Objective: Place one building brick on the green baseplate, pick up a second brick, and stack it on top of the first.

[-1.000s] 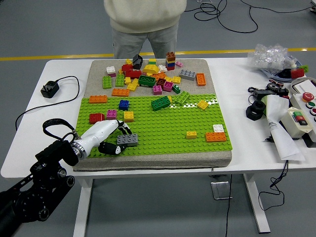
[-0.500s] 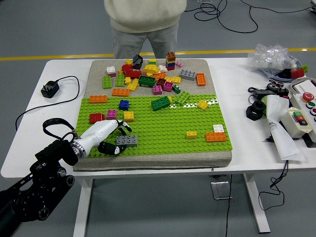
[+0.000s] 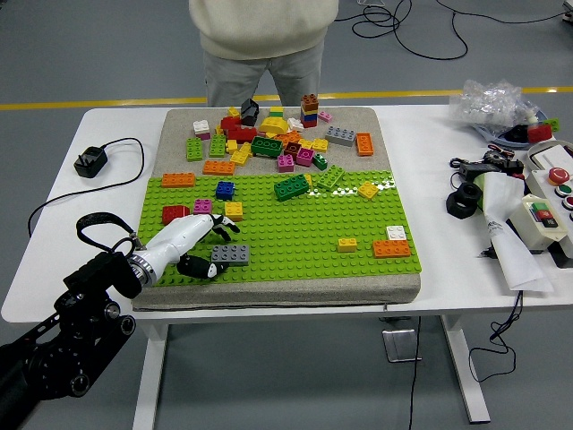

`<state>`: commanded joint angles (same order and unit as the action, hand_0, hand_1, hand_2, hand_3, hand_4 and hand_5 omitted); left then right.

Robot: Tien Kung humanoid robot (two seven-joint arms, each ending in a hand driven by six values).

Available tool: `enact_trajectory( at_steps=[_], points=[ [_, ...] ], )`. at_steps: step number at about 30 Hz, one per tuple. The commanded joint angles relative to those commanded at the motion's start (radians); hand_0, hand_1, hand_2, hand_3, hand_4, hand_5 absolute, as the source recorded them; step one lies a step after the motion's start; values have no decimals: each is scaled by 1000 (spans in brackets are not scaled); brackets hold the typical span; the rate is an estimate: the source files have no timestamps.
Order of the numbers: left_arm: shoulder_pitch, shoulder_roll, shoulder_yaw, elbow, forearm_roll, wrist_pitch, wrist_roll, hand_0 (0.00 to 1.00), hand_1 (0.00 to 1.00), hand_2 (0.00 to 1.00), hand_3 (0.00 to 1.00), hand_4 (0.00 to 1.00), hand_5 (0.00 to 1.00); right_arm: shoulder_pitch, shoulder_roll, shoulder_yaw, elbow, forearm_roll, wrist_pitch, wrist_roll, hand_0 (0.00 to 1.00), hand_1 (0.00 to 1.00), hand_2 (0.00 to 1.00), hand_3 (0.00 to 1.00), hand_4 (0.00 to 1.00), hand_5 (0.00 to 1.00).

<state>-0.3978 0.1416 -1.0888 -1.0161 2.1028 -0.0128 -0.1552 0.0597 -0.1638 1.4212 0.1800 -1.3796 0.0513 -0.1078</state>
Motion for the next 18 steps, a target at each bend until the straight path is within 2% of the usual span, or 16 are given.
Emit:
enact_trajectory(
  at_steps=[10,12,13,18],
  points=[
    [6,2,-3,-16,-7,-7,0,898,747,697,770,848,45,-1,0,0,0,-1,1,1,760,693,739,699,948,684],
    [15,8,-7,-38,-12,-12,0,898,747,697,770,848,45,-2,-1,1,0,-2,1,0,760,693,739,699,948,684],
    [18,10,-9,-46,-13,-14,0,912,756,738,778,879,68,-3,-1,1,0,-2,1,0,761,694,739,699,948,683],
    [39,26,-29,-111,-18,-18,0,912,756,738,778,879,68,-4,-1,3,0,-4,2,1,761,694,739,699,948,683]
  ],
)
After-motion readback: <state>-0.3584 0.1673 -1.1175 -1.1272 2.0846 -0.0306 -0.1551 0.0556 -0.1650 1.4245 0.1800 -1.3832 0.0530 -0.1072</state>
